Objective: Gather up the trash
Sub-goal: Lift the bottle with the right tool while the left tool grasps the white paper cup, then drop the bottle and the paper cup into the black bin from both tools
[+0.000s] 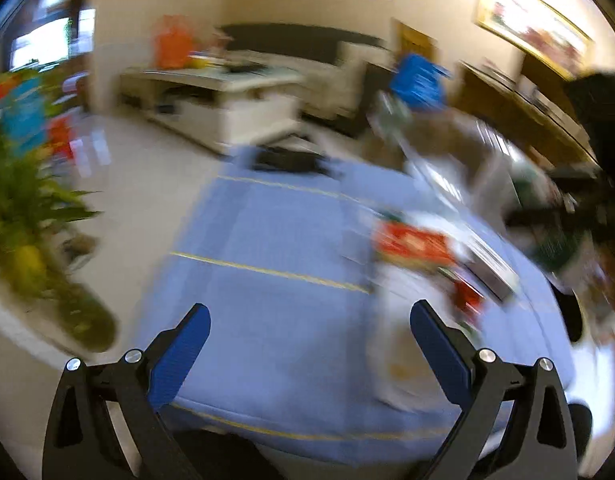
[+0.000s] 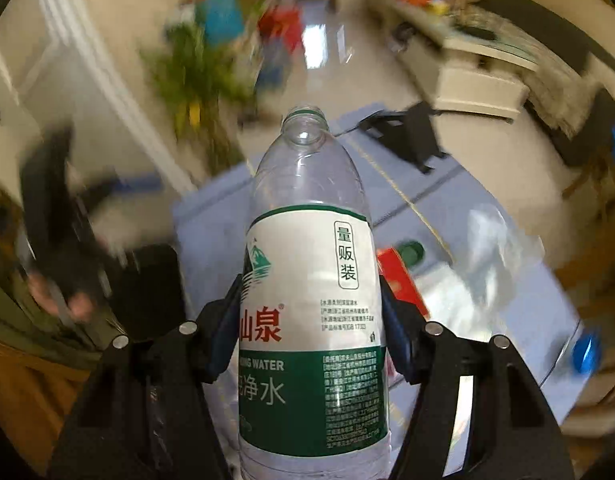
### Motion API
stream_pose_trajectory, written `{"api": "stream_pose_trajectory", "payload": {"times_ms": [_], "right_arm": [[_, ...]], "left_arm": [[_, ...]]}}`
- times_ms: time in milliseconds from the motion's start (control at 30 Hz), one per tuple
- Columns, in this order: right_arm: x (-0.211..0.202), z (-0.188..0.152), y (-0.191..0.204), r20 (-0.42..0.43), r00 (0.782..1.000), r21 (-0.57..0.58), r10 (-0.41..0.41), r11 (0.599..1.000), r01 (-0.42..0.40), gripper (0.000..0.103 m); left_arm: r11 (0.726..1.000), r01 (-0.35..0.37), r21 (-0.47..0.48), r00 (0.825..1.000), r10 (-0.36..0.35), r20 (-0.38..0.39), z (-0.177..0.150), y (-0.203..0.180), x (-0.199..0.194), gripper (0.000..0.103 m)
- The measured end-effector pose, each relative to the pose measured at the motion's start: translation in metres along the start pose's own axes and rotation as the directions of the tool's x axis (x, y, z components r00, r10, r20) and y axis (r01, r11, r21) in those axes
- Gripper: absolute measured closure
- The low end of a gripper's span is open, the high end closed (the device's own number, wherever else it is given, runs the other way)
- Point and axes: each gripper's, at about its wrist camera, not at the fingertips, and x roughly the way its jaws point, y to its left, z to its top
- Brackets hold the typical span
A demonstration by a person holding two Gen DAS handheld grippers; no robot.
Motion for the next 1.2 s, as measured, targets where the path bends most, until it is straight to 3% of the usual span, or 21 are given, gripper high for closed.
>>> {"api": "stream_pose_trajectory", "payload": {"times_ms": [67,167,267,400,567,633,667,800,933,1033,1133,1200], "right_arm": [[-0.024,-0.037,-0.018,0.108,0.994,0.121,0.019,0.992,-0.032,0.042],[-0.057,-0.104,-0.044,0.254,0.967,0.301,-0.012,0.951,-0.067,0.042],[-0.079,-0.152,-0.057,0.325,0.945,0.387,-0.041,0.917,-0.093,0.041],[-0.102,-0.192,-0.06,0.375,0.924,0.417,-0.074,0.904,-0.097,0.041],[-0.108,-0.214,-0.06,0.44,0.896,0.397,-0.063,0.909,-0.131,0.041],[-0.108,-0.221,-0.062,0.464,0.884,0.396,-0.054,0.906,-0.152,0.041],[-0.11,-0.232,-0.065,0.473,0.879,0.398,-0.053,0.903,-0.16,0.041],[-0.118,-0.262,-0.076,0.514,0.856,0.421,-0.061,0.887,-0.189,0.041],[-0.131,-0.28,-0.084,0.539,0.836,0.441,-0.101,0.88,-0.178,0.041],[-0.138,-0.289,-0.086,0.542,0.827,0.457,-0.148,0.878,-0.142,0.041],[-0.149,-0.3,-0.088,0.533,0.812,0.496,-0.237,0.865,-0.073,0.041],[-0.159,-0.311,-0.094,0.515,0.792,0.554,-0.328,0.833,-0.014,0.041]], "left_arm": [[0.996,0.048,0.069,0.998,-0.045,-0.041,-0.01,-0.033,0.009,0.006],[0.987,0.081,0.139,0.994,-0.069,-0.087,-0.023,-0.068,0.02,0.006],[0.985,0.038,0.169,0.995,-0.022,-0.096,-0.027,-0.092,0.033,0.006],[0.987,-0.003,0.162,0.993,0.022,-0.113,-0.028,-0.112,0.047,0.006],[0.985,-0.099,0.142,0.986,0.116,-0.119,-0.027,-0.127,0.059,0.006],[0.986,-0.111,0.126,0.984,0.127,-0.126,-0.026,-0.125,0.063,0.023],[0.985,-0.123,0.123,0.982,0.139,-0.132,-0.025,-0.124,0.064,0.038],[0.978,-0.169,0.124,0.974,0.185,-0.128,-0.027,-0.125,0.067,0.039],[0.977,-0.176,0.123,0.978,0.188,-0.092,-0.023,-0.129,0.059,0.039],[0.983,-0.148,0.109,0.988,0.151,-0.027,-0.007,-0.131,0.045,0.039],[0.984,-0.122,0.13,0.991,0.115,0.064,0.016,-0.145,0.025,0.039],[0.981,-0.106,0.163,0.989,0.087,0.116,0.03,-0.164,0.014,0.039]]}}
